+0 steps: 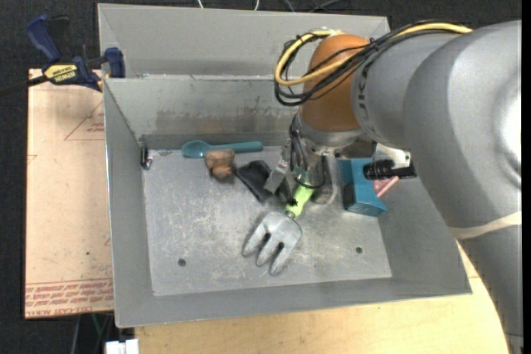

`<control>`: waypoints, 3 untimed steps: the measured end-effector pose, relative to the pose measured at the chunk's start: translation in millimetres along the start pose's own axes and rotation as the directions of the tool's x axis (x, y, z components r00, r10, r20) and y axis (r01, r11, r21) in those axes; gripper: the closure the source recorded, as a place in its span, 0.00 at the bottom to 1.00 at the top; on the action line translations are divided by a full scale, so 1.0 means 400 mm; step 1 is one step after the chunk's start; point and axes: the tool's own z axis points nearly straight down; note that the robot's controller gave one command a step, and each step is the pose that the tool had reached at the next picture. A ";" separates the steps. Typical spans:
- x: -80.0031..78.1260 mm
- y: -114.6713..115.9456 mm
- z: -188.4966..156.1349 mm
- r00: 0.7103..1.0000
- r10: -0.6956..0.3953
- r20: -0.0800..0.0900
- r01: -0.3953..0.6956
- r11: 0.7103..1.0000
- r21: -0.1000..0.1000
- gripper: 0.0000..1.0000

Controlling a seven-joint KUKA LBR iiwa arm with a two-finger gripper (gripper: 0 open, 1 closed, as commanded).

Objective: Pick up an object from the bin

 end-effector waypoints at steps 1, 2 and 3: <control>0.001 -0.001 -0.047 1.000 -0.001 -0.001 0.001 1.000 0.001 1.00; 0.001 -0.001 -0.115 1.000 -0.002 -0.001 0.002 1.000 0.000 1.00; -0.001 0.001 -0.158 1.000 -0.004 0.001 0.004 1.000 -0.002 1.00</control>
Offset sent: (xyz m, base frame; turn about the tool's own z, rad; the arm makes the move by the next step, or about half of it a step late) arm -0.0012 0.0000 0.0593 -0.0007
